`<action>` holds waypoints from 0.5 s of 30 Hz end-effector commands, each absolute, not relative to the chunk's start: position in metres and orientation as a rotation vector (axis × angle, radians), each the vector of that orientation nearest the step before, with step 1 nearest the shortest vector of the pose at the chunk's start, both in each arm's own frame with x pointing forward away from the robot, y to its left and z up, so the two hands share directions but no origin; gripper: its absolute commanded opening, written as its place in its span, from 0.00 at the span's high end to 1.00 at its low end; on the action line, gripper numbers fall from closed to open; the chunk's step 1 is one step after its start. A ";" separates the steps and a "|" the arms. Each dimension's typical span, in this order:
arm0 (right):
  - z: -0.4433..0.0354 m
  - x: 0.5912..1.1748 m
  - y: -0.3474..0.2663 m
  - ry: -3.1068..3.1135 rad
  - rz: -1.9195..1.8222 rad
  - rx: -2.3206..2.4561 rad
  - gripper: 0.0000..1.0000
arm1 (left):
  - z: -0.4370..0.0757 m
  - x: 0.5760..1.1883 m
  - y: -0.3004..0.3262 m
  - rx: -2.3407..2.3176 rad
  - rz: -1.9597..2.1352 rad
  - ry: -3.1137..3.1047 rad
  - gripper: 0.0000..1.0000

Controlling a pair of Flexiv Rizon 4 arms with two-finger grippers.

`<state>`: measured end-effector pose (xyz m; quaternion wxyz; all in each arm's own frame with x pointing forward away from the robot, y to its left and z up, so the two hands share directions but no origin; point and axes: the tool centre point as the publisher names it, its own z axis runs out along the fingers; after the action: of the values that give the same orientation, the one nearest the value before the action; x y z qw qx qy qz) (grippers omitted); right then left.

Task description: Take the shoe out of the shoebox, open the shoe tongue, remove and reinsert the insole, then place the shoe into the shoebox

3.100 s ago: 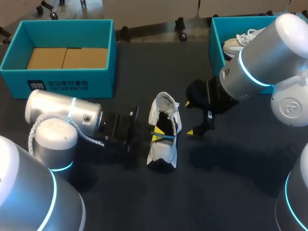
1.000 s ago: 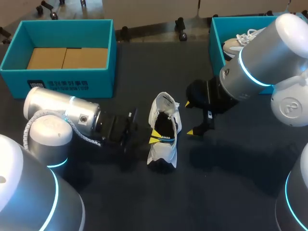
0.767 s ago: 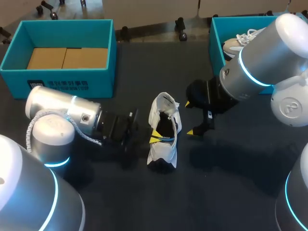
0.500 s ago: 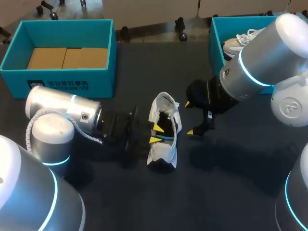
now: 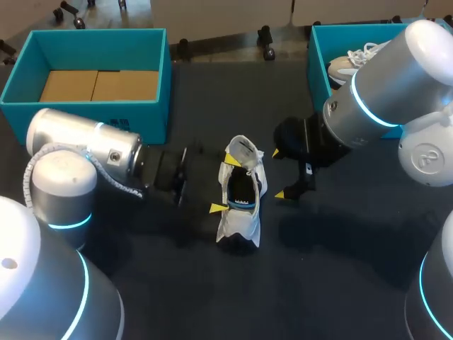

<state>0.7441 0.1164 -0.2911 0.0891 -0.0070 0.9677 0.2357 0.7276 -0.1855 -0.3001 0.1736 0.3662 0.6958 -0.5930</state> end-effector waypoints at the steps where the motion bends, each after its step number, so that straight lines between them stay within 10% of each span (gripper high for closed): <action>1: -0.292 0.744 0.117 2.878 0.701 -0.020 0.00 | -0.294 0.735 -0.185 1.089 -1.675 2.000 0.04; 15: -0.292 0.744 0.117 2.878 0.701 -0.020 0.00 | -0.284 0.742 -0.183 1.457 -1.549 2.058 0.68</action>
<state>0.7440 0.1165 -0.2911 0.0891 -0.0070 0.9677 0.2357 0.7326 -0.1818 -0.2867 0.1391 0.4525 0.6905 -0.5469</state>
